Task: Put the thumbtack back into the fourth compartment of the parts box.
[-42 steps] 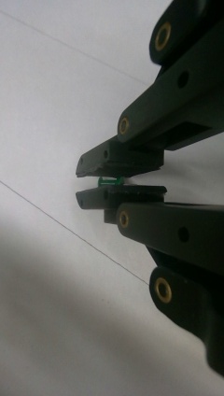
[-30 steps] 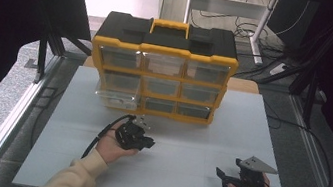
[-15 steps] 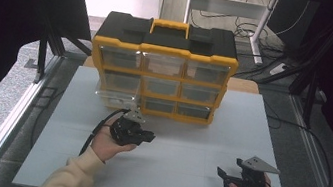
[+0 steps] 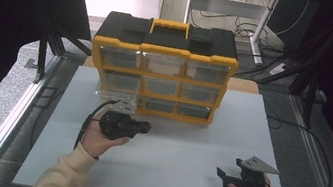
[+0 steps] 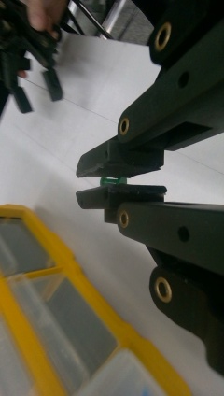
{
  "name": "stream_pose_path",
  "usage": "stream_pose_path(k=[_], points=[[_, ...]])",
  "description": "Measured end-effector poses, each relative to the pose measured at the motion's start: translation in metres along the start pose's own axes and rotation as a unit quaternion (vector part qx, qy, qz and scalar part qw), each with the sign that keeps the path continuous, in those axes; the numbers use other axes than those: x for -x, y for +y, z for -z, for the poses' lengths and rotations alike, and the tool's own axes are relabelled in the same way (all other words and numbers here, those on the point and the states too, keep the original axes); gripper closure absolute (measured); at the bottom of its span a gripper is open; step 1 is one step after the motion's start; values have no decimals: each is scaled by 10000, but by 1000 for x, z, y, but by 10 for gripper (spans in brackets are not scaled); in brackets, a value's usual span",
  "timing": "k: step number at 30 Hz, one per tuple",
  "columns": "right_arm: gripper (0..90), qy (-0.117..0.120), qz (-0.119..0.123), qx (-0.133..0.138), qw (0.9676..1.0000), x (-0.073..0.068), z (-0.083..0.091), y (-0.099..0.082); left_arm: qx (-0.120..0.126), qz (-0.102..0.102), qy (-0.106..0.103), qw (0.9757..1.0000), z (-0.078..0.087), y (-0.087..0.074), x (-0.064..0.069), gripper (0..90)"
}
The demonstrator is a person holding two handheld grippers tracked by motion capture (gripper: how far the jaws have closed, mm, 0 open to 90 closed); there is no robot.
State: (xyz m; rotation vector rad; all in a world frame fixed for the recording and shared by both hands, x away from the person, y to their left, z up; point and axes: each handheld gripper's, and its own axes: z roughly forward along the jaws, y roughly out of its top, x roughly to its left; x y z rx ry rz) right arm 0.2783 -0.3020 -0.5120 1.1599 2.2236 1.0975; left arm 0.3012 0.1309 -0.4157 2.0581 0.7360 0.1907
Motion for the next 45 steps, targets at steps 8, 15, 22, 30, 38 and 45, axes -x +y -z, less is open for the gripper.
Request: stream_pose_path(k=[8,15,22,30,38,45], points=[[176,-11,-16,-7,10000,0,1,0,233,24,106,9997,22,8,-5,834],[176,-58,35,-17,10000,-2,1,0,397,16,164,9991,38,17,-7,836],[176,-53,27,-1,10000,0,1,0,531,11,261,9982,49,28,-13,836],[176,-65,24,-1,10000,0,2,0,621,88,410,9972,55,41,-25,837],[176,-71,15,4,10000,0,2,0,757,303,675,9944,67,49,-48,837],[176,-56,18,1,10000,0,1,0,666,403,957,9924,70,54,-68,837]])
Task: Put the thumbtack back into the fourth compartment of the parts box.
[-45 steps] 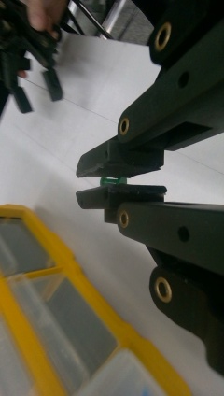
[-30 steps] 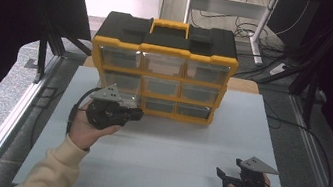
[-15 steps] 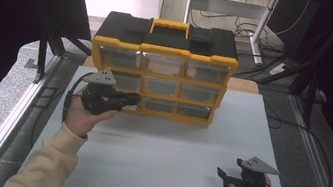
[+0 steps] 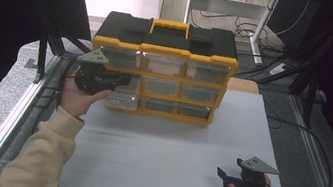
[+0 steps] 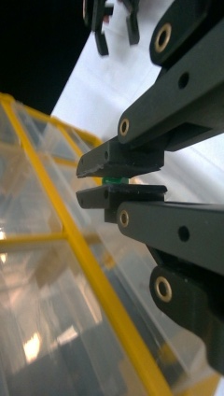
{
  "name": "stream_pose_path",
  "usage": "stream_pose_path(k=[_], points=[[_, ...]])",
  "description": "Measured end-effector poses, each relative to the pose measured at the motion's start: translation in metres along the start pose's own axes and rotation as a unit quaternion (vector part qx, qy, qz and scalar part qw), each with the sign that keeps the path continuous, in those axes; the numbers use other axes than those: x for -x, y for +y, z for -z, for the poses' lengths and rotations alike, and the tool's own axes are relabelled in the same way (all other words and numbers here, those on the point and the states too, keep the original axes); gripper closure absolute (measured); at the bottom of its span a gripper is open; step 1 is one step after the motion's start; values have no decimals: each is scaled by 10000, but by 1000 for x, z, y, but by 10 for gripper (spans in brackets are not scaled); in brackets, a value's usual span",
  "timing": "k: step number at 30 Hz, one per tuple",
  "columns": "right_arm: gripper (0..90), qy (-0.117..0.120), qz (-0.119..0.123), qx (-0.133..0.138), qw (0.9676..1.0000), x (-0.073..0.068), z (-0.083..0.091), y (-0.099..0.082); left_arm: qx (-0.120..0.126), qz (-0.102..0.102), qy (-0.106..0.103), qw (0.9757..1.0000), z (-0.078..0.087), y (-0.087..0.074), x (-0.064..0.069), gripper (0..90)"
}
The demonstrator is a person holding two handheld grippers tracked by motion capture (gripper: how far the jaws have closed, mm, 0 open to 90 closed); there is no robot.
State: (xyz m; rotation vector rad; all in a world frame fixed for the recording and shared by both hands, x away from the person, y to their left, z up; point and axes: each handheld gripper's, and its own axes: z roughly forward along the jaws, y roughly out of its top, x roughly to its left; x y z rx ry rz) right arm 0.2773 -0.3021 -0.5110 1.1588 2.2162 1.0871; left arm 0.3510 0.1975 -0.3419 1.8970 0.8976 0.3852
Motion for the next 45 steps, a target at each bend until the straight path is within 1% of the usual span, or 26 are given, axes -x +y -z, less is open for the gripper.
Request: stream_pose_path(k=[2,3,9,12,15,16,17,18,20,22,26,29,33,37,42,45], points=[[176,-2,5,4,10000,0,0,0,-35,33,58,10000,-1,0,-5,837],[176,-8,3,4,10000,0,1,0,-89,61,91,9999,-3,-1,-9,837],[176,-21,-6,0,10000,0,1,-1,-243,166,247,9993,-8,-7,-19,836],[175,-4,10,-3,10000,0,0,0,-280,212,271,9990,-11,-8,-22,833],[175,-17,-2,-6,10000,0,0,0,-242,218,298,9990,-11,-10,-22,823],[176,-21,-4,-7,10000,0,1,-1,-191,249,367,9988,-11,-10,-22,799],[176,-19,-8,-5,10000,0,0,-1,-113,244,439,9987,-11,-11,-22,740],[175,-22,-5,-3,10000,1,0,-1,-55,243,459,9986,-10,-12,-22,653],[175,-17,-5,-11,10000,0,0,-1,12,318,367,9988,-9,-14,-23,500],[176,-18,0,-18,10000,0,0,-1,61,367,252,9990,-6,-17,-22,417],[175,-15,-7,-23,10000,0,0,-1,155,293,120,9994,2,-22,-14,356],[175,-9,10,-18,10000,0,-1,0,205,202,49,9996,9,-26,-5,341],[175,-35,10,-24,10000,-1,0,0,280,180,-86,9994,16,-33,5,329],[175,-7,-12,-17,10000,-1,0,0,352,76,-176,9992,24,-43,20,323],[175,-34,11,-21,10000,-1,0,0,292,46,-263,9992,26,-53,31,321],[175,-14,-8,-25,10000,-2,0,0,260,51,-312,9992,27,-63,38,321]])
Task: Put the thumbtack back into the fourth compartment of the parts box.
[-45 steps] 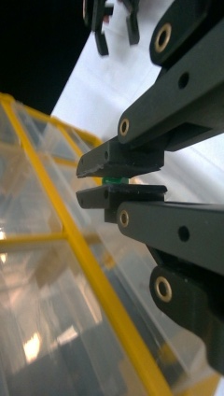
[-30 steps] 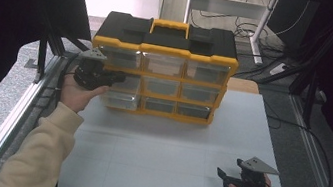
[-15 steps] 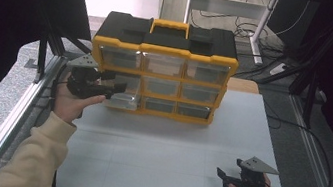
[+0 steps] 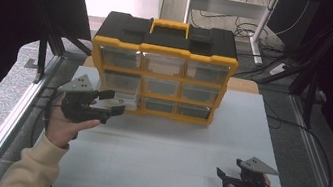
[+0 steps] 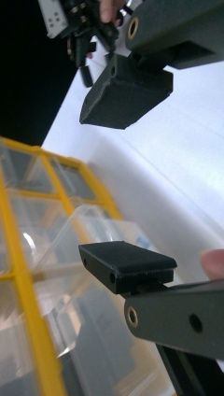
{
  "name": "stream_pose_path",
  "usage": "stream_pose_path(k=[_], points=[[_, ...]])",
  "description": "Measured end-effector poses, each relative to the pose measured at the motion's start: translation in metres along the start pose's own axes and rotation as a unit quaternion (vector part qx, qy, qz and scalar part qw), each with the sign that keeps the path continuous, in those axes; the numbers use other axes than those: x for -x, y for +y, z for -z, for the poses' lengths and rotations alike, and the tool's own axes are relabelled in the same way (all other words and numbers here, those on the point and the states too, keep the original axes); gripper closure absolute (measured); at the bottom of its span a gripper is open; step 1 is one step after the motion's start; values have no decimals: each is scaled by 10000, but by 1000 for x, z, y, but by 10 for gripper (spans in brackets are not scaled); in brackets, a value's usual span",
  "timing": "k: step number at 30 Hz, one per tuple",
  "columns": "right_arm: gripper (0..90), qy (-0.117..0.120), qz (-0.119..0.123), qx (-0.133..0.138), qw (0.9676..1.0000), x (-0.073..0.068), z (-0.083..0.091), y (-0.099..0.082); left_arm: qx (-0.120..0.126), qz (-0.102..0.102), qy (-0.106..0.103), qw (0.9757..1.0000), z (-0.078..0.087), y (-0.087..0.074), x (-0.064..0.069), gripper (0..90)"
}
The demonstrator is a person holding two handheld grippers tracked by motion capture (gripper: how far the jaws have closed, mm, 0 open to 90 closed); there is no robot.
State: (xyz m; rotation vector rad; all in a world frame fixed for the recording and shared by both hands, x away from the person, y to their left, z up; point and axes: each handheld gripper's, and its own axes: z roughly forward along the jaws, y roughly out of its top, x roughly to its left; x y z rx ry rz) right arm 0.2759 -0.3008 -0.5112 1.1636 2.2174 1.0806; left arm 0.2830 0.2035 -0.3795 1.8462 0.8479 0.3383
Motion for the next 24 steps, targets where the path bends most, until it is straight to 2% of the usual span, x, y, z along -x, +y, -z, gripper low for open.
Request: stream_pose_path(k=[8,14,15,18,21,24], points=[[175,26,-4,-3,10000,-1,-2,0,-177,-21,142,9997,-1,-32,10,312],[175,31,-13,1,10000,-1,-2,0,-410,86,233,9989,-12,-64,7,304],[175,32,-12,3,10000,-1,-2,0,-478,88,238,9985,-15,-70,6,303],[175,41,-5,0,10000,-1,-2,1,-741,8,426,9963,-24,-88,3,294],[175,34,-10,-2,10000,-1,-2,0,-840,129,458,9953,-30,-105,-2,290],[175,35,-15,-7,10000,0,-3,0,-958,157,570,9936,-32,-114,-6,287]])
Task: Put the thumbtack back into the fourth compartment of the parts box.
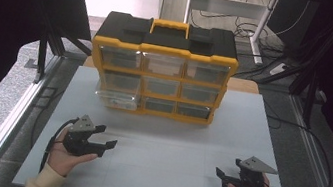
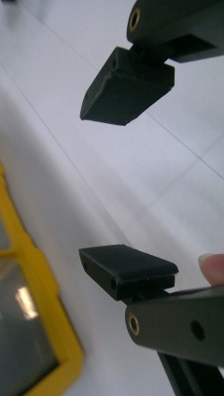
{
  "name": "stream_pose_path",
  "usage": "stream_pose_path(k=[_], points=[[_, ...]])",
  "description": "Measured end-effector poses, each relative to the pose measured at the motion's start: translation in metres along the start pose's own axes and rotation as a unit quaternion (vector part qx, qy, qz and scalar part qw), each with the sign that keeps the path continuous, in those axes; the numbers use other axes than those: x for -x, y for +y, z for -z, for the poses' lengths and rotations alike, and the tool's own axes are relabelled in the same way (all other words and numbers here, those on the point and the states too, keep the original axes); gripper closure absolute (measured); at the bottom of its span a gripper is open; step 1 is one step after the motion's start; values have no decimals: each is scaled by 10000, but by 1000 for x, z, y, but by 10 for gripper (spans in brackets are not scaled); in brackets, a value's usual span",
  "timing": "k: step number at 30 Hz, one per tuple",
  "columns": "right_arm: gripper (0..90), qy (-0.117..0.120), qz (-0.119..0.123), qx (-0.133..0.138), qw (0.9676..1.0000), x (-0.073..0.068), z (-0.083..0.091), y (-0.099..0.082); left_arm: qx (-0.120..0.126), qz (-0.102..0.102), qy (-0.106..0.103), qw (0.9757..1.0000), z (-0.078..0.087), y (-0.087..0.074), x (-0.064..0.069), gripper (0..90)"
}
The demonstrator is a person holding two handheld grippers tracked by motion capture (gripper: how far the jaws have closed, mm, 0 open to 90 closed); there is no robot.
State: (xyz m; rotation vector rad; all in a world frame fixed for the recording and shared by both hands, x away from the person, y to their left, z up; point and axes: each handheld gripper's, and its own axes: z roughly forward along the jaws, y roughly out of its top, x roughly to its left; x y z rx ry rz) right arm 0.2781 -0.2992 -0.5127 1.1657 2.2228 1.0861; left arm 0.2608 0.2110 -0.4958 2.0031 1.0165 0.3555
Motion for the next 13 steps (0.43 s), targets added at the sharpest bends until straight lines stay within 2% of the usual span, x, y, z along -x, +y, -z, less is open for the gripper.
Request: stream_pose_path(k=[6,13], points=[[175,3,16,-4,10000,1,-1,0,-94,80,68,9999,-3,-12,-6,283],[176,22,-4,88,10000,3,-2,2,-101,148,154,9997,-4,-16,-11,268]])
